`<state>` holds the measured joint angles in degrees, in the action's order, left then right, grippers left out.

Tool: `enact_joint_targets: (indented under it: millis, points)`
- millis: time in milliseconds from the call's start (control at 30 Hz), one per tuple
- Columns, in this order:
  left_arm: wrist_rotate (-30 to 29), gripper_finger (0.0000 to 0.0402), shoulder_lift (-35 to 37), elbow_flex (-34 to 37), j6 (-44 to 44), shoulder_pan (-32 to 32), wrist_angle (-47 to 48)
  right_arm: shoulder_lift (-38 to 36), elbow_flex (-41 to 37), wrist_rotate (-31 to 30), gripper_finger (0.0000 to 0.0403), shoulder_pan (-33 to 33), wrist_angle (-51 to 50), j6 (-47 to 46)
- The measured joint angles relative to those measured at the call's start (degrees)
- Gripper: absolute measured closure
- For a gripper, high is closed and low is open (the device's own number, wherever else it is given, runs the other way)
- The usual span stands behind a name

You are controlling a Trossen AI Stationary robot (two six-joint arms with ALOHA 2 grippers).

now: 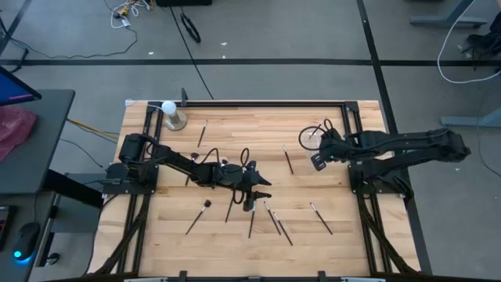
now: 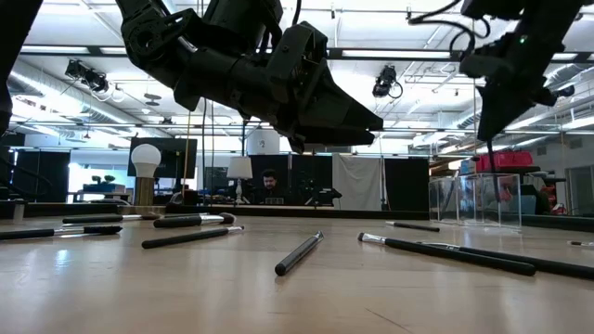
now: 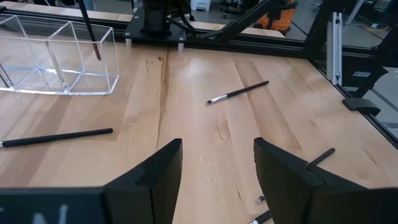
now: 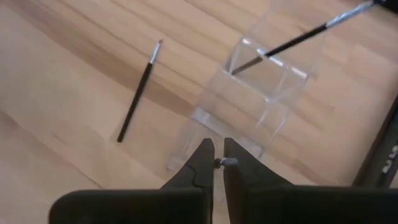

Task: Sort items
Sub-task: Put the silver eyeshadow brush into the transparent organizer

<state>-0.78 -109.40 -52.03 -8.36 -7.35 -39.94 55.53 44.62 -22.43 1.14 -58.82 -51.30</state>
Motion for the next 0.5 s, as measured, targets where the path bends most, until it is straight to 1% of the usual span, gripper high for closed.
enact_joint_targets:
  millis: [167,500]
  points:
    - [0.00,0.0202,0.00,0.00,-0.02,0.00,0.00,0.00,-1.97,3.00,0.0388,1.85,3.73,1.36]
    - [0.00,0.0203,0.00,0.00,-0.42,0.00,-0.02,0.00,-6.09,4.31,0.0369,5.25,6.55,2.06]
